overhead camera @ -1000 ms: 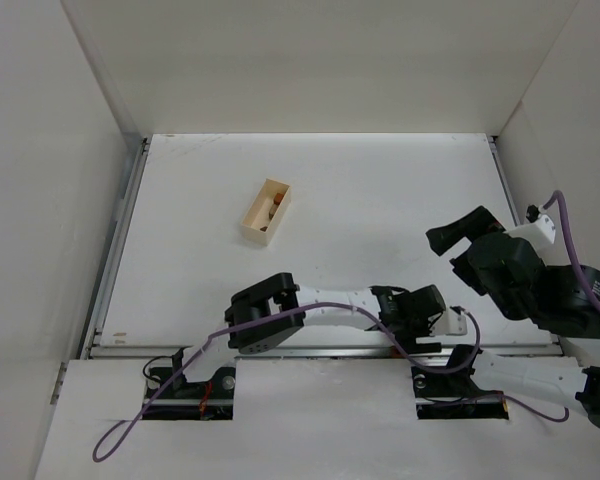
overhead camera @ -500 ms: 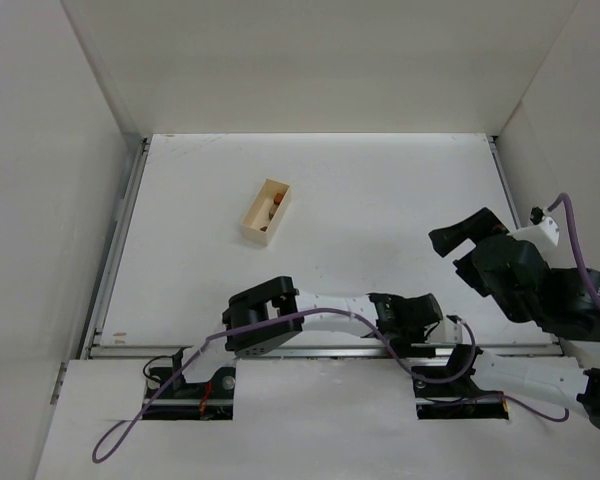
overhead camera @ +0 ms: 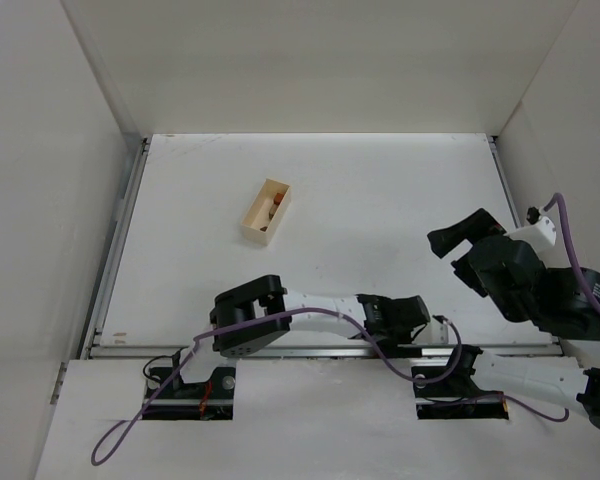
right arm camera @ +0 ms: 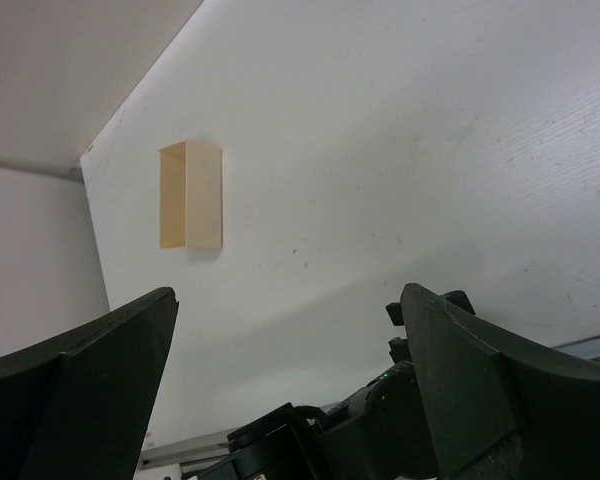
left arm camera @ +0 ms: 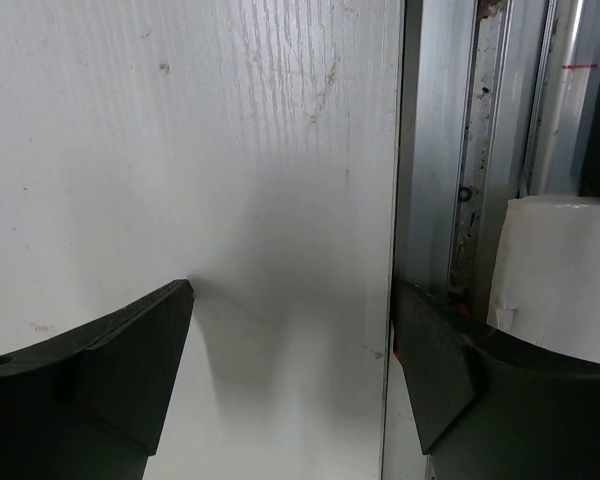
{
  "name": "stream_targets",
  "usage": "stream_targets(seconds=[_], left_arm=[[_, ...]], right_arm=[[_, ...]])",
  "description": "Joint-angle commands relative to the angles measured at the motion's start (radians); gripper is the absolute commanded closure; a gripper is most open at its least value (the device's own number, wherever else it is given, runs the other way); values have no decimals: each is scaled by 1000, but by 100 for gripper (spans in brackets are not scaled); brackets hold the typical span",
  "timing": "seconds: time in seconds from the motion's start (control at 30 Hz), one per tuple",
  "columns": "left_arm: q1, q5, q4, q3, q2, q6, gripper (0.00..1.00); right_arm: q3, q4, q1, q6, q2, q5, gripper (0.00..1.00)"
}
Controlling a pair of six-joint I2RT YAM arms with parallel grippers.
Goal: Build the wood block tower
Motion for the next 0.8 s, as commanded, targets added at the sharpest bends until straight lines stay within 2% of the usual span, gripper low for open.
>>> stream_targets(seconds=[0.0, 0.3, 0.57, 0.77], left_arm=[[40, -125, -107, -38, -42, 23, 24], [108, -168, -88, -66, -122, 12, 24], [108, -168, -88, -77, -186, 0, 24], [163, -147, -124, -32, -278, -73, 21]], right_arm=[[3, 24, -6, -27, 0, 6, 1], [3, 44, -6, -55, 37, -12, 1], [-15, 84, -6, -110, 55, -87, 1], [-56, 95, -6, -135, -18, -159, 1]])
